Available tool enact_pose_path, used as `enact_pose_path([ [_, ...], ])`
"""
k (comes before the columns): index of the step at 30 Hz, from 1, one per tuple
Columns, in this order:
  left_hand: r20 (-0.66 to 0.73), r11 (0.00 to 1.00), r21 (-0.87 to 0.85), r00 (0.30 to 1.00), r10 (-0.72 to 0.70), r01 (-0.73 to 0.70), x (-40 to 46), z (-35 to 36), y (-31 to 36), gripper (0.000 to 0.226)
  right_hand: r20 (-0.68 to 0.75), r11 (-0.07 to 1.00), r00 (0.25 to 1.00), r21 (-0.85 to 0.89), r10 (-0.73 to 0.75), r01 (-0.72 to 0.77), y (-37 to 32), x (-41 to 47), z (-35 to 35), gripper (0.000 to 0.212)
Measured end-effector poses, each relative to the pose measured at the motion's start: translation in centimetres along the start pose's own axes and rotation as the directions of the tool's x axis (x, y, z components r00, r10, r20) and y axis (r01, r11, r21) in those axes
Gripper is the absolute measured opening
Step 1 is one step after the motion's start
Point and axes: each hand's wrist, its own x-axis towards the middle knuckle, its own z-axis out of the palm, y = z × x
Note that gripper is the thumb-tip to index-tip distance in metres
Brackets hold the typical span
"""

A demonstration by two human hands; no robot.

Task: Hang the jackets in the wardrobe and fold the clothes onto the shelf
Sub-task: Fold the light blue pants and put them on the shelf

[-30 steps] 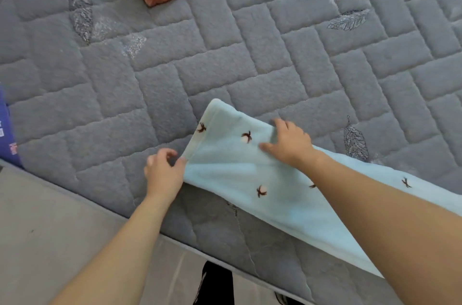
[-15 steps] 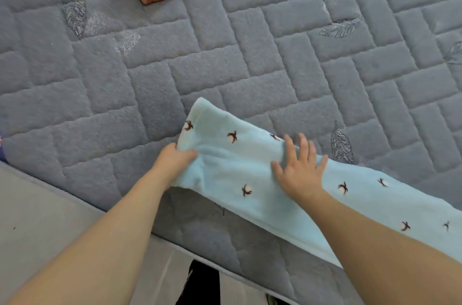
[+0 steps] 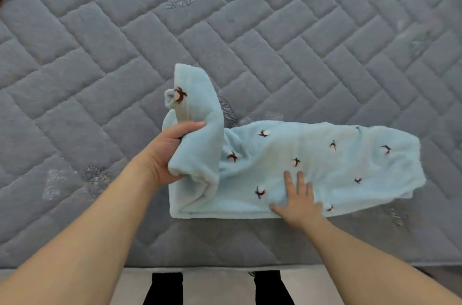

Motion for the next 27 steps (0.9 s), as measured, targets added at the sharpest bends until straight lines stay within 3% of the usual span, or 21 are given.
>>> enact_pose_path([
  [2,0.039,0.996,0.079,0.999,-0.035,0.032,2.2,5.6,-1.1,0.027,0.015,0.964,0.994,0.246,-0.104,0.097,4.6,0.5,-1.0,0.078],
  [4,0.079,0.982,0.164,0.991,-0.104,0.09,4.5,11.5,-2.7,0.026,-0.039,0.81,0.999,0.584,-0.028,0.046,8.9,1.2,-2.6,0.041],
  [5,0.1,0.971,0.21,0.986,-0.137,0.113,5.7,14.5,-3.8,0.026,-0.018,0.673,0.996,0.739,0.088,-0.046,10.8,1.4,-3.8,0.027],
  [7,0.14,0.947,0.286,0.971,-0.192,0.146,8.2,20.8,-6.3,0.029,0.159,0.301,0.958,0.926,0.237,-0.228,14.7,2.0,-6.3,0.016],
  [8,0.156,0.94,0.305,0.965,-0.21,0.155,9.5,23.9,-7.8,0.031,0.239,0.156,0.936,0.946,0.258,-0.284,16.7,2.0,-7.5,0.017],
  [10,0.175,0.929,0.339,0.961,-0.214,0.146,12.3,30.3,-11.2,0.027,0.262,-0.016,0.923,0.963,0.281,-0.268,21.2,1.8,-9.1,0.024],
  [12,0.181,0.902,0.412,0.958,-0.223,0.132,15.3,35.8,-14.8,0.021,0.187,-0.249,0.955,0.96,0.232,-0.127,25.3,1.3,-10.0,0.044],
  [15,0.176,0.803,0.56,0.918,-0.355,0.203,19.0,41.2,-18.7,0.025,0.07,-0.608,0.991,0.794,0.112,0.012,29.2,0.5,-9.9,0.075],
  [17,0.091,0.777,0.605,0.953,-0.288,0.177,21.2,42.2,-19.7,0.022,0.024,-0.652,0.985,0.752,0.171,0.095,29.9,0.9,-8.9,0.078],
  [19,-0.032,0.686,0.727,0.999,0.015,0.013,22.9,41.0,-19.7,0.01,0.012,-0.558,0.968,0.819,0.252,0.135,28.9,1.1,-7.7,0.074],
  [20,-0.056,0.514,0.856,0.979,0.197,-0.055,23.3,39.6,-19.3,0.01,0.021,-0.495,0.957,0.859,0.29,0.131,28.2,1.3,-7.0,0.069],
  [22,-0.007,-0.012,1.0,0.9,0.436,0.013,23.2,35.5,-18.0,0.025,0.056,-0.407,0.927,0.907,0.371,0.108,27.3,2.2,-6.1,0.05],
  [23,0.007,-0.194,0.976,0.883,0.469,0.095,22.8,33.1,-17.1,0.033,0.103,-0.424,0.898,0.9,0.427,0.098,27.1,2.6,-5.9,0.037],
  [24,-0.002,-0.293,0.943,0.885,0.466,0.157,22.3,30.7,-16.0,0.039,0.171,-0.475,0.862,0.876,0.478,0.09,27.1,3.0,-5.8,0.029],
  [25,-0.027,-0.34,0.921,0.9,0.435,0.192,21.7,28.3,-15.0,0.043,0.235,-0.534,0.826,0.84,0.512,0.092,27.1,3.3,-5.8,0.028],
  [27,-0.048,-0.322,0.931,0.932,0.36,0.173,20.2,24.3,-13.0,0.049,0.3,-0.618,0.793,0.777,0.53,0.12,26.4,3.5,-5.8,0.038],
])
